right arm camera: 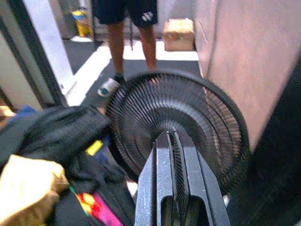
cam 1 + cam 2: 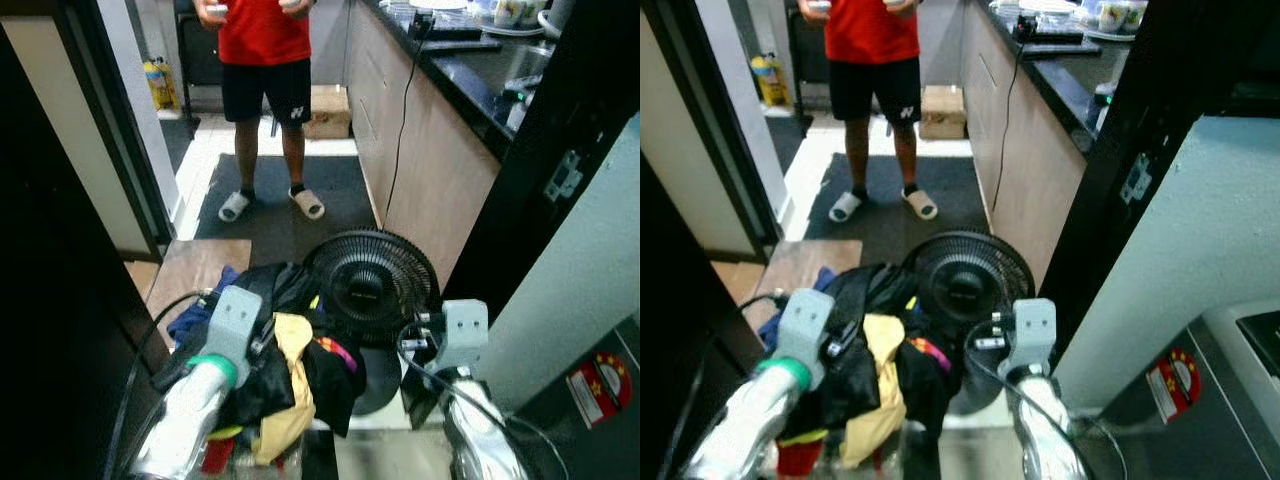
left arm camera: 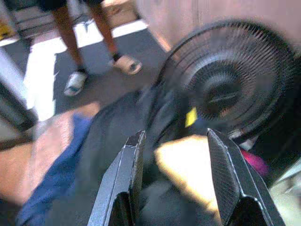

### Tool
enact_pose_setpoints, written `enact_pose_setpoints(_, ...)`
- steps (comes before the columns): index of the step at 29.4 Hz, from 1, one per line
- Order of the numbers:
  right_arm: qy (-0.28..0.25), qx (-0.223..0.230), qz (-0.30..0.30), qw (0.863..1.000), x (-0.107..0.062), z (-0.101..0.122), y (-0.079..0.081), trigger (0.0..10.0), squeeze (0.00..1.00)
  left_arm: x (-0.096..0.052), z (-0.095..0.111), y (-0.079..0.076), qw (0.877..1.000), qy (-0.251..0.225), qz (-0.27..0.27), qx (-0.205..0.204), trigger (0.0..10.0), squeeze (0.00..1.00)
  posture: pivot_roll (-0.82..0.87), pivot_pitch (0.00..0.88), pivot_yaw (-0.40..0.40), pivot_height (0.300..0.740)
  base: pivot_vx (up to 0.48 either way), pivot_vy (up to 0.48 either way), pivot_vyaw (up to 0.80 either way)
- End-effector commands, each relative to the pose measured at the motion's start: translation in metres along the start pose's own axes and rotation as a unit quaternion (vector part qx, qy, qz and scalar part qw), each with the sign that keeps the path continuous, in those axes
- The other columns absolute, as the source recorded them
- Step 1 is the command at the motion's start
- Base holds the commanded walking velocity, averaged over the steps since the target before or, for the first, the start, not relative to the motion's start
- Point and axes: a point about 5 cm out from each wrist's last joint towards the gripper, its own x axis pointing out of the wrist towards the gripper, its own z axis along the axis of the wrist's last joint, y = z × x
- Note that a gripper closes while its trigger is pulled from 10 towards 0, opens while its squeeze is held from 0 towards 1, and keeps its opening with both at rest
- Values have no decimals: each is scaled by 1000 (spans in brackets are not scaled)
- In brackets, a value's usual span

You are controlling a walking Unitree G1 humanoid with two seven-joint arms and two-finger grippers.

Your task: Clothes washing

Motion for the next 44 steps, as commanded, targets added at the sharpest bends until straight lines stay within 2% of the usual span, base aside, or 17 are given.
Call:
enact_pose_setpoints(1, 17, -3, 11, 1000, -2, -4, 4, 10000, 0, 0, -4, -3, 1000, 19, -2, 6, 10000, 0, 70, 23, 30, 740, 0, 0, 0)
enact_pose_setpoints(6, 8, 16, 29, 999, -2, 3, 19, 10000, 0, 1, -1, 0, 1000, 23, 15, 1, 10000, 0, 73, 26, 18, 740, 0, 0, 0)
enact_pose_setpoints(15, 10, 17, 44, 999, 1, 1, 24, 10000, 0, -2, -7, 13, 999, 30, 43, 0, 10000, 0, 79, 18, 6, 740, 0, 0, 0)
enact_pose_setpoints(25, 13, 2, 56, 998, 1, 3, 30, 10000, 0, -1, -8, 12, 998, 35, 48, -8, 10000, 0, 77, 4, 2, 740, 0, 0, 0)
enact_pose_setpoints(44, 19, -23, 66, 997, 1, 2, 34, 10000, 0, -3, -8, 8, 998, 35, 47, -9, 10000, 0, 83, 14, 2, 740, -437, 0, 0)
